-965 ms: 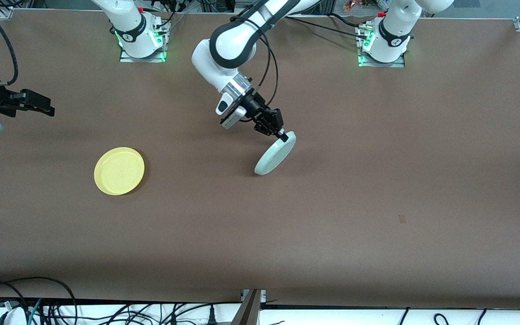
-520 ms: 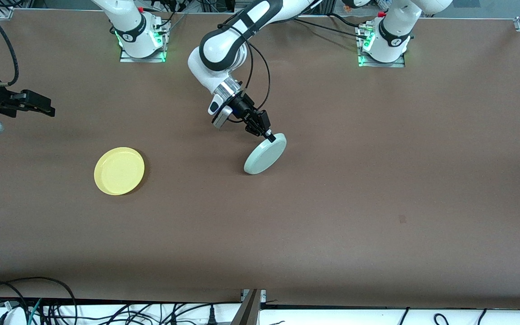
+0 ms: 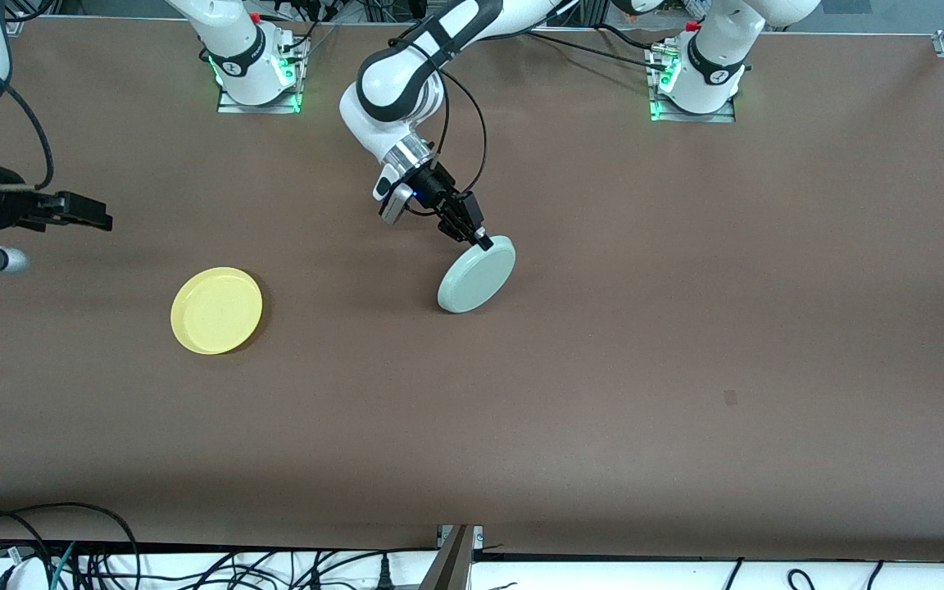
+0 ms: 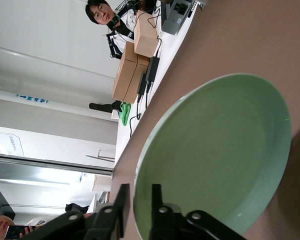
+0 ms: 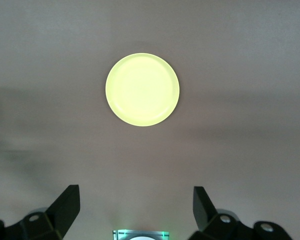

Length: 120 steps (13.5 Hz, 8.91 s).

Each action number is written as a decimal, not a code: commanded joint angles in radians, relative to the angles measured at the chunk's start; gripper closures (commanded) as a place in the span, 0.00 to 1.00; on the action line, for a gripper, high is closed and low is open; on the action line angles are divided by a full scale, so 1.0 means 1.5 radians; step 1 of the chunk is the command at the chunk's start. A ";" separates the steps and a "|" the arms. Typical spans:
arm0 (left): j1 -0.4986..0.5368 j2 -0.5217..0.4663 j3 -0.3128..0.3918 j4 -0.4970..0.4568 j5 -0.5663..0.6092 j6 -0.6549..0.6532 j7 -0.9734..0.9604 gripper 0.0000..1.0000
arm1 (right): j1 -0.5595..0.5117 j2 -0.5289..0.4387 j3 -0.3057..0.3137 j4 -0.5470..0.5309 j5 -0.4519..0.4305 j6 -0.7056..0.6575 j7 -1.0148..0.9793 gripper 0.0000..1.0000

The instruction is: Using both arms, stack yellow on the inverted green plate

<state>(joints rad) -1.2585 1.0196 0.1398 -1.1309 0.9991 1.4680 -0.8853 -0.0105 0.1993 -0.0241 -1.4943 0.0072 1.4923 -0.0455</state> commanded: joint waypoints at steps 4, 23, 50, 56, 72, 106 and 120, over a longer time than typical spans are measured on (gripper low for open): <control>-0.059 0.002 -0.003 0.032 -0.003 0.002 0.002 0.00 | -0.004 0.066 0.001 0.003 -0.006 0.053 0.000 0.00; 0.353 -0.301 -0.037 0.070 -0.547 0.060 0.387 0.00 | -0.070 0.223 -0.014 -0.197 0.055 0.437 -0.090 0.00; 0.850 -0.748 -0.073 -0.415 -0.671 0.029 0.596 0.00 | -0.070 0.217 0.150 -0.142 0.221 0.338 -0.109 1.00; 0.866 -0.743 -0.072 -0.394 -0.673 0.041 0.594 0.00 | 0.031 0.226 0.215 -0.146 0.222 0.383 0.110 1.00; 0.878 -0.742 -0.068 -0.386 -0.666 0.052 0.596 0.00 | 0.150 0.235 0.267 -0.306 0.224 0.628 0.209 1.00; 0.877 -0.735 -0.068 -0.386 -0.664 0.059 0.596 0.00 | 0.158 0.134 0.072 -0.121 0.135 0.292 0.114 0.00; 0.877 -0.736 -0.069 -0.385 -0.665 0.060 0.596 0.00 | 0.085 -0.011 -0.049 0.003 0.012 0.027 0.036 0.00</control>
<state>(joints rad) 0.0499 -0.0846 0.0401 -1.7182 0.0167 1.5558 -0.0110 0.1614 0.2345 -0.1133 -1.4763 0.0382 1.5636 0.0220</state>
